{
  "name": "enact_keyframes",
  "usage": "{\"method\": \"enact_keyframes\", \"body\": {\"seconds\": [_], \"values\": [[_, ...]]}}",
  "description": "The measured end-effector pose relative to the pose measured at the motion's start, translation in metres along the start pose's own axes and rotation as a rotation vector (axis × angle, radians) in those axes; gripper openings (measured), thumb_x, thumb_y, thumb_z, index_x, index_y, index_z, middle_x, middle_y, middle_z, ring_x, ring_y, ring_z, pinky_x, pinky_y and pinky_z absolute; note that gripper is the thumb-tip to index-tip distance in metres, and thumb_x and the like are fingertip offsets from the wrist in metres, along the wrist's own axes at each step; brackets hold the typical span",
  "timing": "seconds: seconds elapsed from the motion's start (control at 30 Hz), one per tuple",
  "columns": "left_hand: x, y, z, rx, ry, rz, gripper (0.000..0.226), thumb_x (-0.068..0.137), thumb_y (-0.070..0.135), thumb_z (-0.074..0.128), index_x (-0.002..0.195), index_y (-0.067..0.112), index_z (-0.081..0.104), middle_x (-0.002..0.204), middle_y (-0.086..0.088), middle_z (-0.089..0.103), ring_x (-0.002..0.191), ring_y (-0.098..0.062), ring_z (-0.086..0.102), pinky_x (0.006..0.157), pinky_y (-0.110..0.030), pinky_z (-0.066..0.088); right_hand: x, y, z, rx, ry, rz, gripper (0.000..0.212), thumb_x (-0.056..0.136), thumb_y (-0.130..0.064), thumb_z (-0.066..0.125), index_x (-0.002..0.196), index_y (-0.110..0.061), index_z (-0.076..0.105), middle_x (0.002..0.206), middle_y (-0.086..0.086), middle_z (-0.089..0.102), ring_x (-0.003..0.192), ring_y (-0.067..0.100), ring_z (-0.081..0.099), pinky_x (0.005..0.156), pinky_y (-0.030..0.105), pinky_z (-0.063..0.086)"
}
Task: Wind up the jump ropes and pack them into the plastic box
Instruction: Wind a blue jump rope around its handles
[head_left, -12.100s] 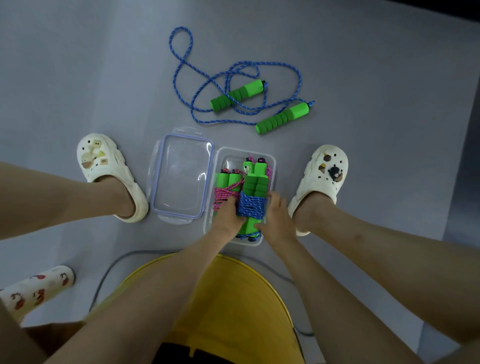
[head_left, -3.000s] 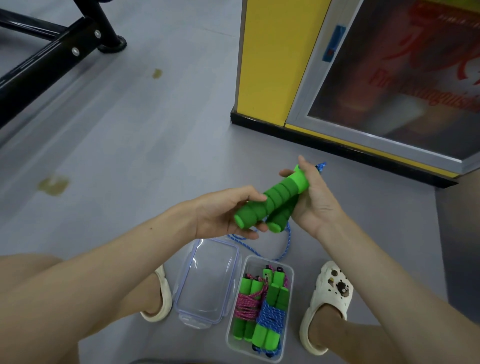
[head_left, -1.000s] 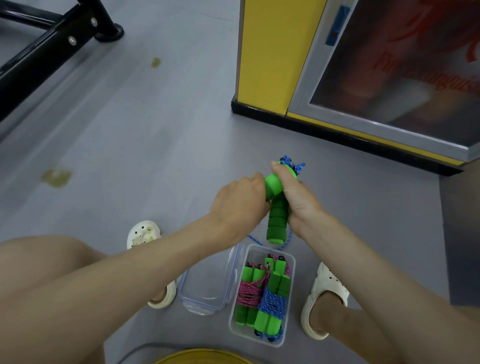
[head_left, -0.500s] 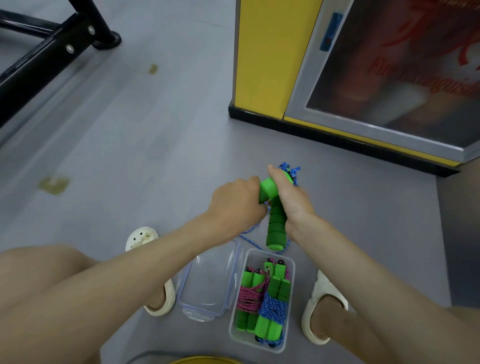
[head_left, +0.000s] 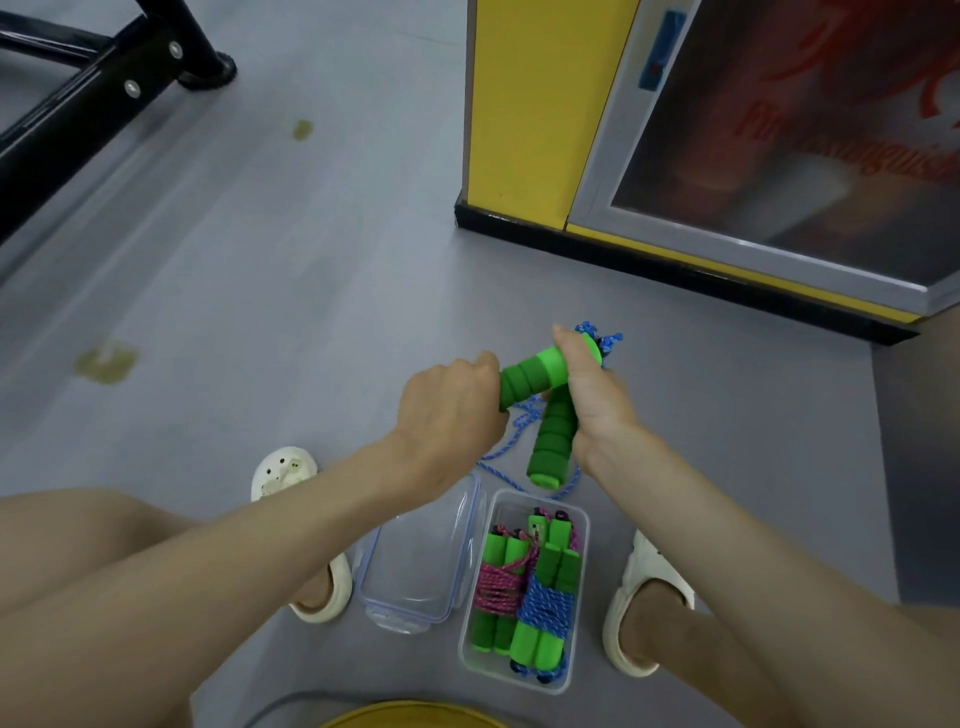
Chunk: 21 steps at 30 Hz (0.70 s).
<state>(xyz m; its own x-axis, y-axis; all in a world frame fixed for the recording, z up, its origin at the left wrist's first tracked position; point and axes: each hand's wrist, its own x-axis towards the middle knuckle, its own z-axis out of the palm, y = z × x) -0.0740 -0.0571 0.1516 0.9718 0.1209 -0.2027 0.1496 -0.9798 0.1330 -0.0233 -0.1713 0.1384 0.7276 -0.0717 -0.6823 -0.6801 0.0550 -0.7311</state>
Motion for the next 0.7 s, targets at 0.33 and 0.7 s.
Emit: {"method": "enact_keyframes", "body": {"seconds": [0.33, 0.7], "values": [[0.019, -0.023, -0.028, -1.075, -0.817, -0.098, 0.021, 0.088, 0.030, 0.064, 0.098, 0.013, 0.056, 0.065, -0.002, 0.057, 0.050, -0.014, 0.052, 0.047, -0.023, 0.043, 0.007, -0.018, -0.015, 0.113, -0.068, 0.041, 0.035, 0.078, -0.048, 0.069, 0.084, -0.016, 0.056, 0.081, 0.006, 0.059, 0.072, 0.018, 0.055, 0.070, 0.032, 0.046], [0.004, -0.003, -0.002, -0.273, -0.187, -0.073, 0.027, 0.081, 0.022, 0.063, 0.102, 0.013, 0.048, 0.077, -0.004, 0.049, 0.073, -0.027, 0.050, 0.059, -0.030, 0.036, 0.002, -0.015, -0.010, 0.044, 0.043, 0.002, 0.033, 0.080, -0.047, 0.068, 0.083, -0.017, 0.052, 0.072, 0.002, 0.049, 0.064, 0.014, 0.048, 0.062, 0.028, 0.043]]}}
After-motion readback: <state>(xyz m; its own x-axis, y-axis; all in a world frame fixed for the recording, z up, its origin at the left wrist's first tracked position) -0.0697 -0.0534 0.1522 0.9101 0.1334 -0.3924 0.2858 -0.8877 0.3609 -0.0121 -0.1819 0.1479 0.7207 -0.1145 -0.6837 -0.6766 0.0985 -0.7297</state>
